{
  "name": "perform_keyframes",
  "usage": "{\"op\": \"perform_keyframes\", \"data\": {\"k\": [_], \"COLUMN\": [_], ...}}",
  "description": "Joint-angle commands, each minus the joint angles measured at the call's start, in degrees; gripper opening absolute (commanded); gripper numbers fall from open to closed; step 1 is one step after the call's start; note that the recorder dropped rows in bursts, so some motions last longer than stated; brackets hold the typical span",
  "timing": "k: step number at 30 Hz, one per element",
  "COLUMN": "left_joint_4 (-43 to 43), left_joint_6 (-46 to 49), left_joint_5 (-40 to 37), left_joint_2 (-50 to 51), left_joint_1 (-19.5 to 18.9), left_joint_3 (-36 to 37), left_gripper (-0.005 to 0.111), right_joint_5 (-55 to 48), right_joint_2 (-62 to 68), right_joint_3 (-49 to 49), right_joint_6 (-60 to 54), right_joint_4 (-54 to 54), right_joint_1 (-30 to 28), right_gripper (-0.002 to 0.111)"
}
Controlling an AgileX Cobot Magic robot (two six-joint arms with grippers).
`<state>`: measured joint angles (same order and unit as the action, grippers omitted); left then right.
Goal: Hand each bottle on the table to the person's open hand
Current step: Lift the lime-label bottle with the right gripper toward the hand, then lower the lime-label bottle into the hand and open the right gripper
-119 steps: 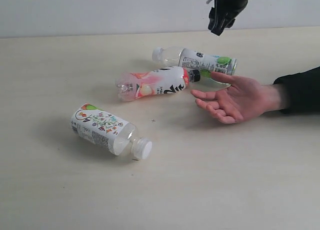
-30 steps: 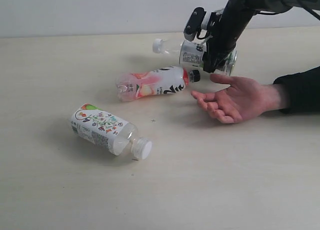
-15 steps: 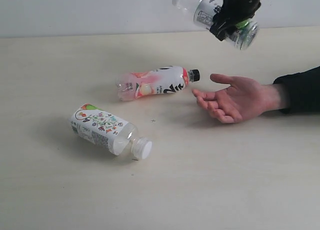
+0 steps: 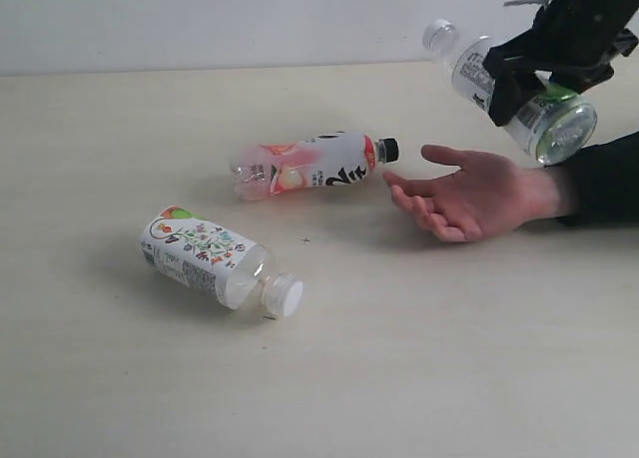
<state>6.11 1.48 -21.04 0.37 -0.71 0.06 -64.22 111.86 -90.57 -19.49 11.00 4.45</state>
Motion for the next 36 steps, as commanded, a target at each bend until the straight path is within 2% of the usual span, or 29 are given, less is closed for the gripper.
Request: {"op": "perform_keyframes", "data": {"k": [1, 6, 12, 17, 26, 36], "left_joint_4": [-0.2, -0.2, -0.2, -0.2, -0.2, -0.2], "left_joint_6": [-0.2, -0.2, -0.2, -0.2, -0.2, -0.2], "left_joint_5": [0.2, 0.2, 0.2, 0.2, 0.2, 0.2], "left_joint_2": [-0.4, -0.4, -0.4, -0.4, -0.4, -0.4], "left_joint_1": [0.1, 0.1, 0.1, 0.1, 0.1, 0.1], "left_joint_3": [-0.1, -0.1, -0.1, -0.1, -0.1, -0.1], "left_gripper": [0.001, 0.001, 0.001, 0.001, 0.001, 0.001], "right_joint_5": [6.9, 13.8, 16.0, 17.8, 21.2, 23.5], "right_joint_2": [-6.7, -13.4, -17.3, -17.5, -14.0, -9.7], "right_joint_3": [11.2, 22.7, 28.9, 30.8, 31.3, 31.3], "right_joint_6": [-0.1, -0.5, -0.5, -0.9, -2.0, -1.6], "right_joint_4": [0.8, 2.8, 7.4, 11.5, 12.0, 12.0], "right_joint_1": [0.0, 0.0, 0.0, 0.0, 4.8, 5.2], "right_gripper": [0.000, 0.000, 0.000, 0.000, 0.000, 0.000]}}
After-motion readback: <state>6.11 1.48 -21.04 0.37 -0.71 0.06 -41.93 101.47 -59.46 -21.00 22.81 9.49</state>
